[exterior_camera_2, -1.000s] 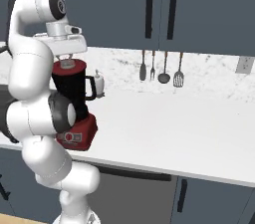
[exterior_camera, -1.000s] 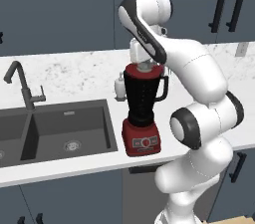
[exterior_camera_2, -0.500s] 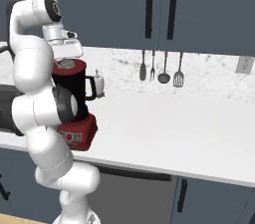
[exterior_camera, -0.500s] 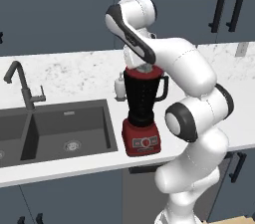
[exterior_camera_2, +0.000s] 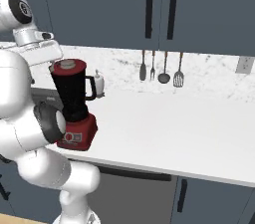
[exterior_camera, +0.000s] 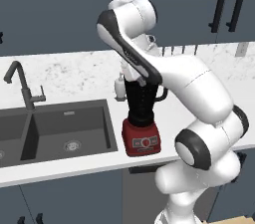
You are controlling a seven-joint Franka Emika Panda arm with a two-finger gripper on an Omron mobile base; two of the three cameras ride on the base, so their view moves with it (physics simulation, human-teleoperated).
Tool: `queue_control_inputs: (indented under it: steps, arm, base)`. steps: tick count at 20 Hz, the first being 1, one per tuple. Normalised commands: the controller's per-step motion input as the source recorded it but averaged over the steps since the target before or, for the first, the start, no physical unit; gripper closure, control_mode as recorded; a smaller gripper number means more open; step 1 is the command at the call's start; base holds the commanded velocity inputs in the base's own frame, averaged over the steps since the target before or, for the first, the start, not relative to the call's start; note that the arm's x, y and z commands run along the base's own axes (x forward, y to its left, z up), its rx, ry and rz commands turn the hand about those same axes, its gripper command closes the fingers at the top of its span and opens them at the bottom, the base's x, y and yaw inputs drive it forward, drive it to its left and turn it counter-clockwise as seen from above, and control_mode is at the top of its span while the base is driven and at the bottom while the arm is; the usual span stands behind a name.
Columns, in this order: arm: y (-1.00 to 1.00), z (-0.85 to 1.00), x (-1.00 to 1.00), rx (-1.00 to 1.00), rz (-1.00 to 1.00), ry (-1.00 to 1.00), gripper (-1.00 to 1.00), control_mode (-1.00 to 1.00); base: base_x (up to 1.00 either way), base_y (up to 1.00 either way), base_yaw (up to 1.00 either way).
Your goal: Close the lid blender by securely placing the lid on top.
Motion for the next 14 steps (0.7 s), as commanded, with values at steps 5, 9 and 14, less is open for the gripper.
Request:
queue_control_inputs:
  steps: [5,9,14]
  arm:
    - [0.26,-0.35,-1.0,-0.11,0.13,-0.3,-1.0,-1.0]
    - [0.27,-0.93,-1.0,-0.24,0.17,-0.08,-1.0,-1.0]
    - [0.24,-1.0,-0.85,-0.33,0.17,0.05,-1.0,-1.0]
  base:
    - [0.0,0.0,0.0]
    - [0.0,0.0,0.0]
    - [0.0,0.0,0.0]
